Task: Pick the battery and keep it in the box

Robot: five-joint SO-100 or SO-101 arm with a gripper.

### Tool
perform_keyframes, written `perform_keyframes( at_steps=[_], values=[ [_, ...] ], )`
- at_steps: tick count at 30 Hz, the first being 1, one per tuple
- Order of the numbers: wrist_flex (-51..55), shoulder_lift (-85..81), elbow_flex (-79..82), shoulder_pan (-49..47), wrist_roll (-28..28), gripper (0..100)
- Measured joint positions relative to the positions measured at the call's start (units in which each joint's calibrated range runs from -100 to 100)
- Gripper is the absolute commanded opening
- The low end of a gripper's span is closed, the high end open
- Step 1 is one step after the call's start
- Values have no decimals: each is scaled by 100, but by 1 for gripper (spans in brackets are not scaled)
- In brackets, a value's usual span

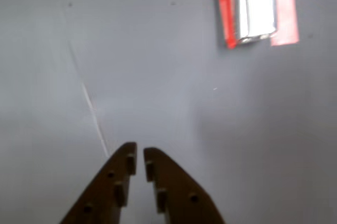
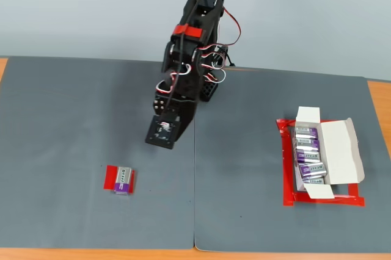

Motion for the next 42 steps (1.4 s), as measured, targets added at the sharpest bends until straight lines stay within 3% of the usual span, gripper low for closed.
perform_keyframes(
  at_steps=[8,20,33,42],
  values=[
    [-121,1011,-808,486,396,2],
    [-1882,2897,-1383,965,1148,2],
    [-2073,4036,-2003,1046,1250,3],
    [-2073,4282,-2084,1039,1250,22]
  ],
)
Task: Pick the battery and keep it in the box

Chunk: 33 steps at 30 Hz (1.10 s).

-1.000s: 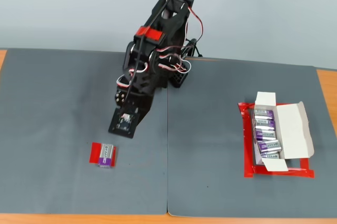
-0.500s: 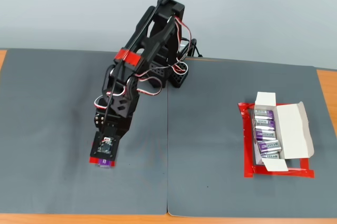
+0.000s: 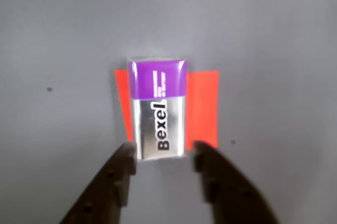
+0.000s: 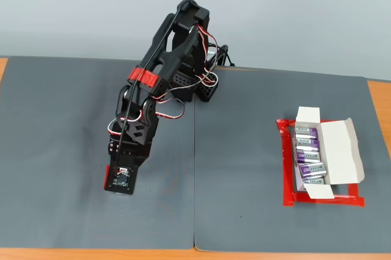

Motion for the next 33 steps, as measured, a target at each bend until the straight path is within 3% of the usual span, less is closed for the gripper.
perform_keyframes(
  at_steps=[6,33],
  values=[
    [0,8,0,-22,0,29],
    [-408,782,-9,-140,-29,29]
  ],
)
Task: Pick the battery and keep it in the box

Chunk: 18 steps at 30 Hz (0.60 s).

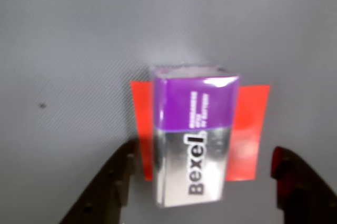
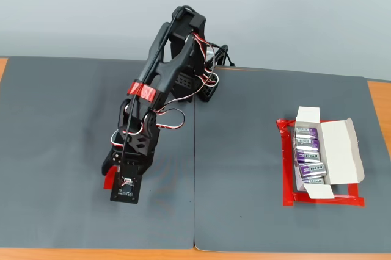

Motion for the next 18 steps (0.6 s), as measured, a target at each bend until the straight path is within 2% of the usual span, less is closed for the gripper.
perform_keyframes(
  at_steps=[11,18],
  values=[
    [0,76,-90,0,5,29],
    [0,76,-90,0,34,16]
  ],
)
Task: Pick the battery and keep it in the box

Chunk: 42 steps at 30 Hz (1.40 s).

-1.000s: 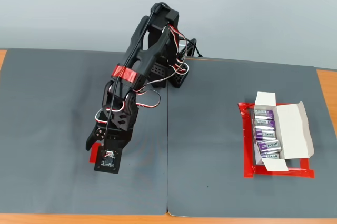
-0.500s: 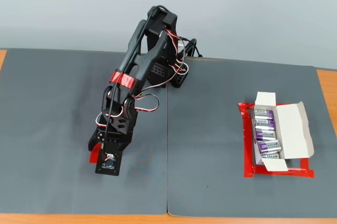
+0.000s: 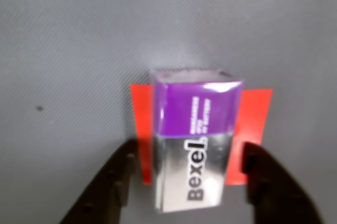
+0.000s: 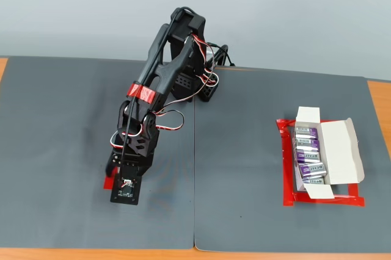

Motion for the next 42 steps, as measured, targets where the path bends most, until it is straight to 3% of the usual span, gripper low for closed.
perform_keyframes(
  at_steps=[7,13,28,42],
  values=[
    [0,0,0,7,0,14],
    [0,0,0,7,0,7],
    [0,-85,-9,22,-24,7],
    [9,-1453,-9,-29,-39,7]
  ],
)
